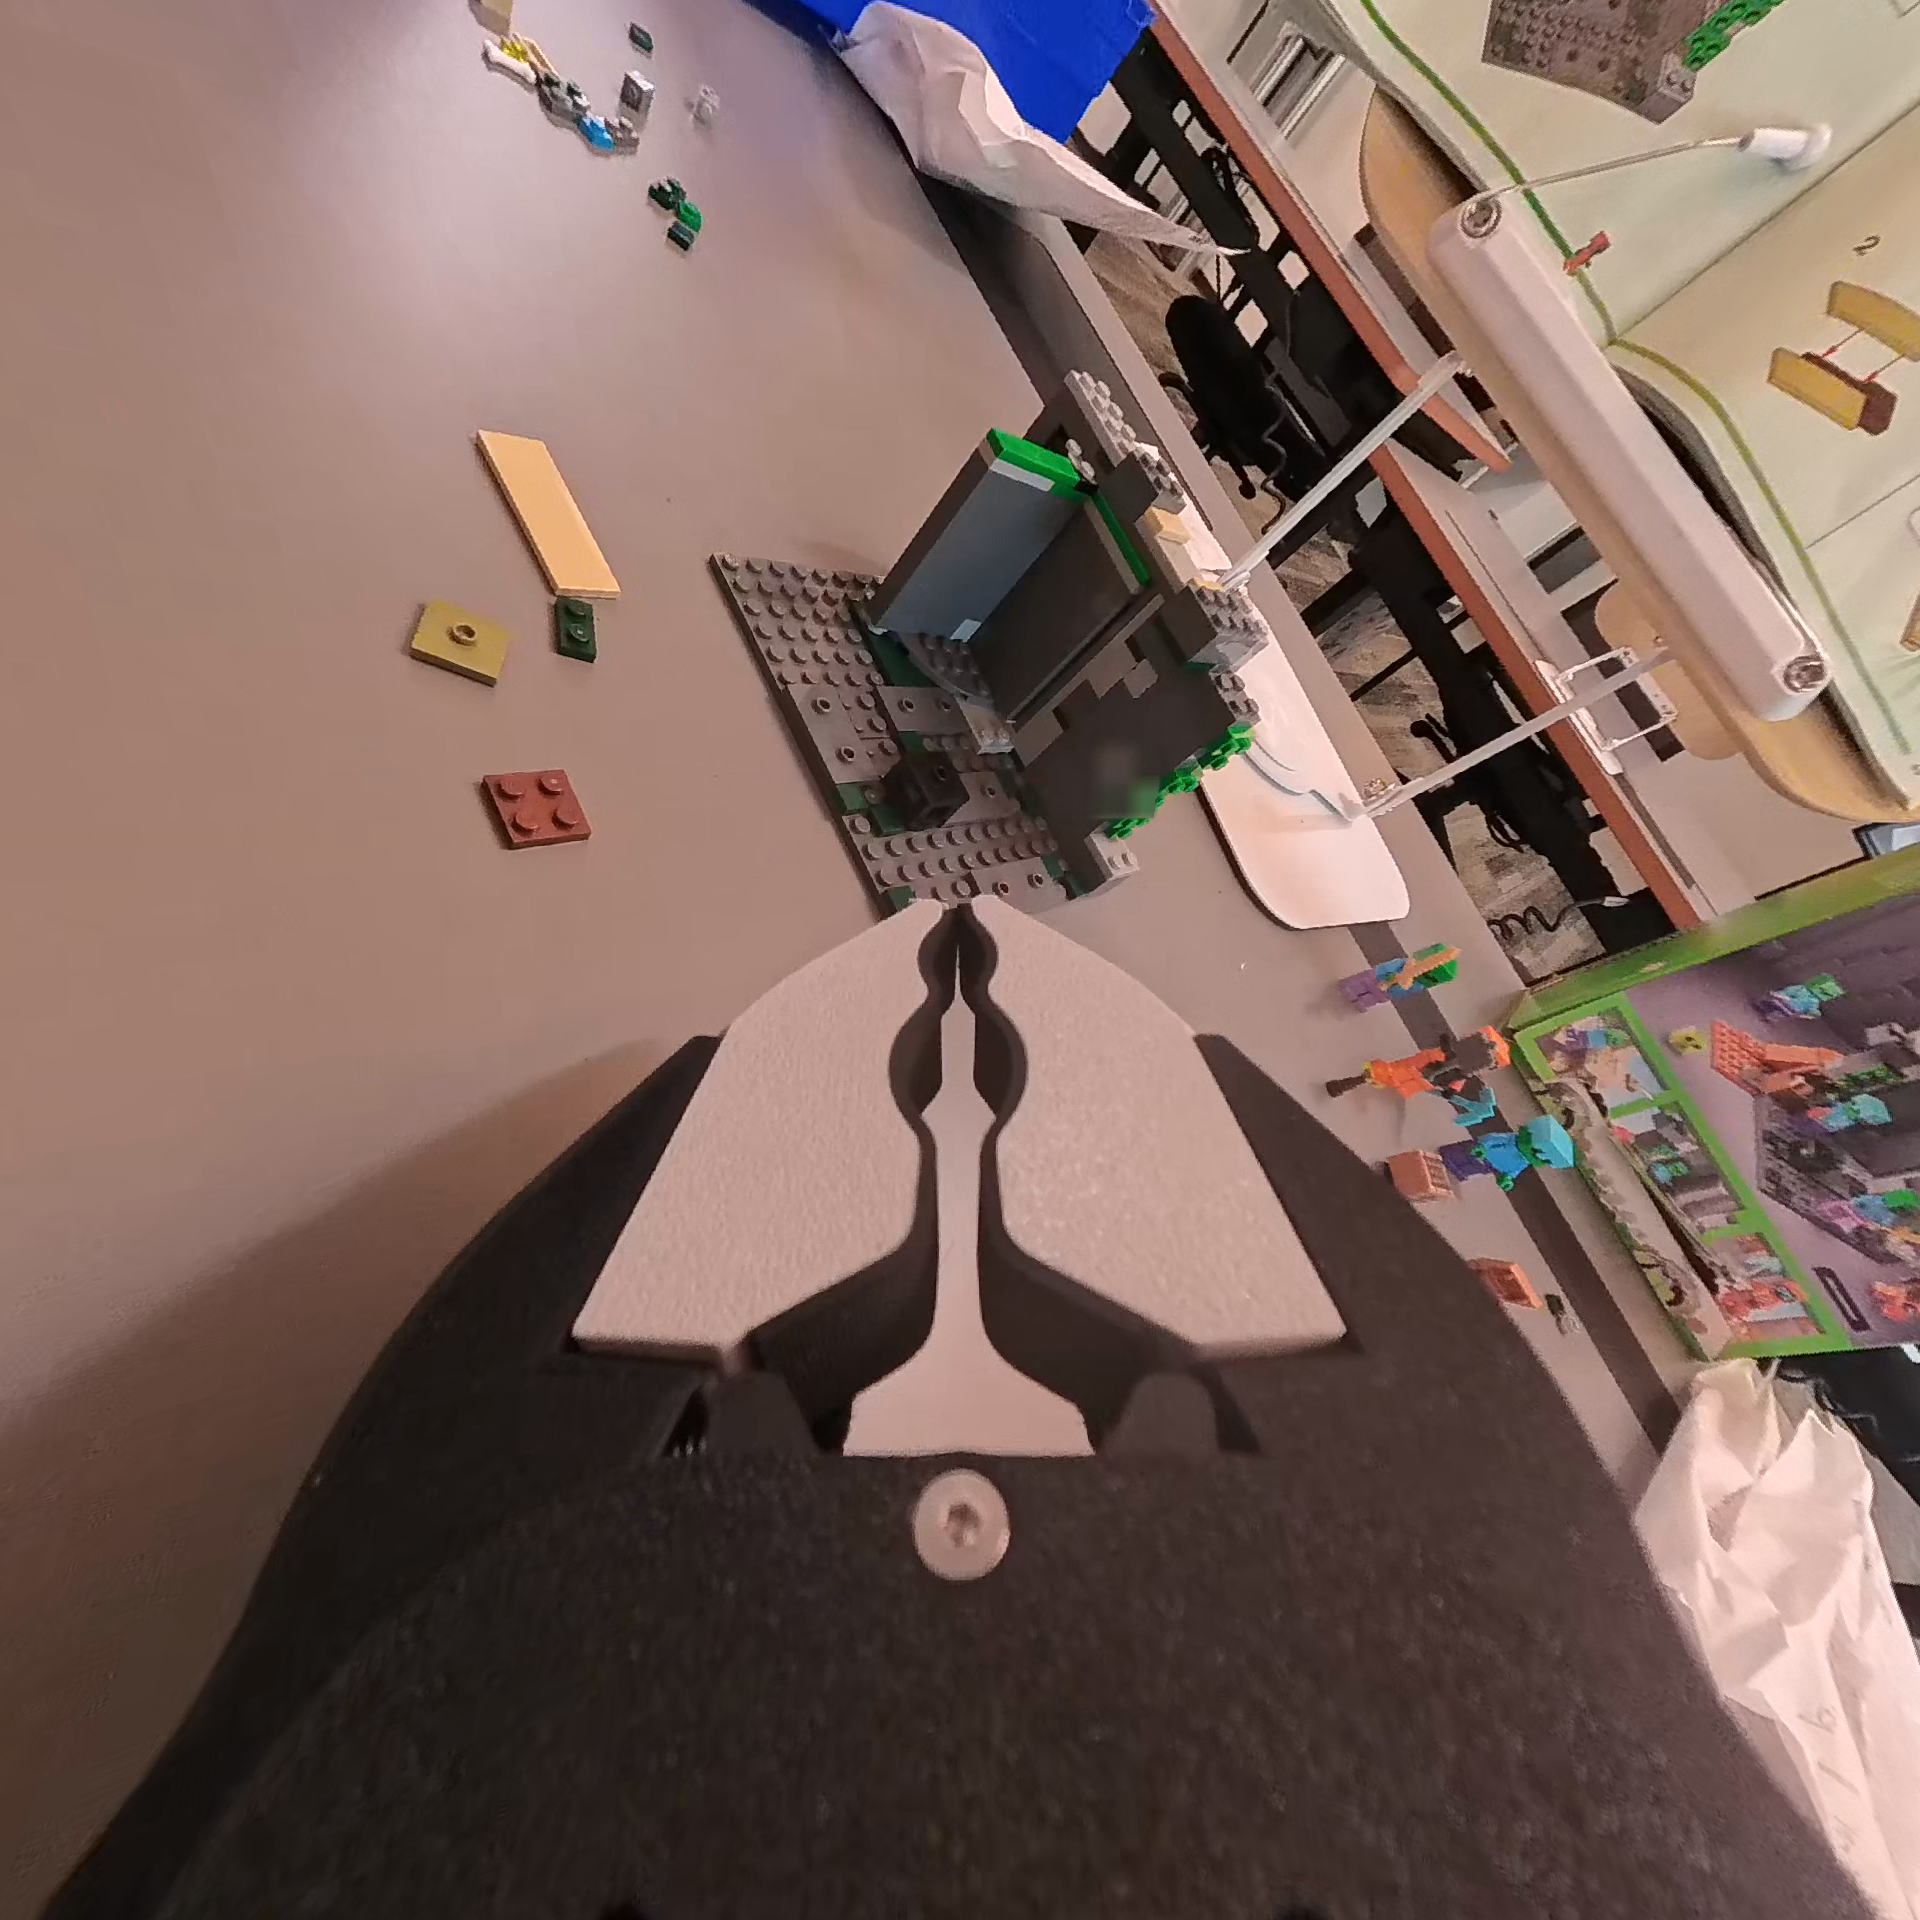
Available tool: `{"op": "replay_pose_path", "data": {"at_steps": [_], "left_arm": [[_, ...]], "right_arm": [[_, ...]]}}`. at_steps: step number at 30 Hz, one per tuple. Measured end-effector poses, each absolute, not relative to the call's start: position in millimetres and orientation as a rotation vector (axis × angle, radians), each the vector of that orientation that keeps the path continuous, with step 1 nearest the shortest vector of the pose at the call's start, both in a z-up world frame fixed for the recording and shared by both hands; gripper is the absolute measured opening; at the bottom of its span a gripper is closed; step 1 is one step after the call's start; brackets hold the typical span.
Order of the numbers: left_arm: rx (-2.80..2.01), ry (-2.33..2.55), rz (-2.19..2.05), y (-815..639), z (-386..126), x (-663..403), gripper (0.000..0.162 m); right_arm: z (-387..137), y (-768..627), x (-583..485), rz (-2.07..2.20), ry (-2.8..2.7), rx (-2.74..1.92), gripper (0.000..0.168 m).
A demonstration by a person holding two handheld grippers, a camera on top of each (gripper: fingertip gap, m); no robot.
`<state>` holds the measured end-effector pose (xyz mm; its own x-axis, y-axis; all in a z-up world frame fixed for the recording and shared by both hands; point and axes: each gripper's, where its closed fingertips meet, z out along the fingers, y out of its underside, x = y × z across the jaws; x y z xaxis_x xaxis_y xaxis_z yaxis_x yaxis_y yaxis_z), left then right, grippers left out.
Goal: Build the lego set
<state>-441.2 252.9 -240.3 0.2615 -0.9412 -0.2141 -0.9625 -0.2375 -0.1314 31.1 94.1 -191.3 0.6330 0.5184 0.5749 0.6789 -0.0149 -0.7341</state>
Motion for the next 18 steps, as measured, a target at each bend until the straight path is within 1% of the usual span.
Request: {"op": "replay_pose_path", "data": {"at_steps": [1, 7, 10, 15, 18], "left_arm": [[-2.291, 1.776, 0.117, 253.1, -240.7, -439.8, 0.024], [-2.278, 1.877, 0.111, 250.8, -246.9, -440.7, 0.026], [-2.261, 1.895, 0.146, 254.6, -246.6, -442.3, 0.018], [-2.24, 1.915, 0.188, 253.9, -245.2, -445.0, 0.017], [-2.235, 1.869, 0.215, 253.3, -232.1, -451.2, 0.017]], "right_arm": [[-191.5, 94.3, 31.3, -0.168, -0.995, -1.672, 0.0], [-193.6, 94.9, 31.9, -0.169, -0.997, -1.679, 0.0], [-193.4, 95.1, 32.8, -0.17, -0.993, -1.681, 0.0], [-192.2, 95.3, 33.8, -0.171, -0.987, -1.679, 0.0], [-192.0, 95.1, 33.6, -0.168, -0.988, -1.677, 0.0]]}}
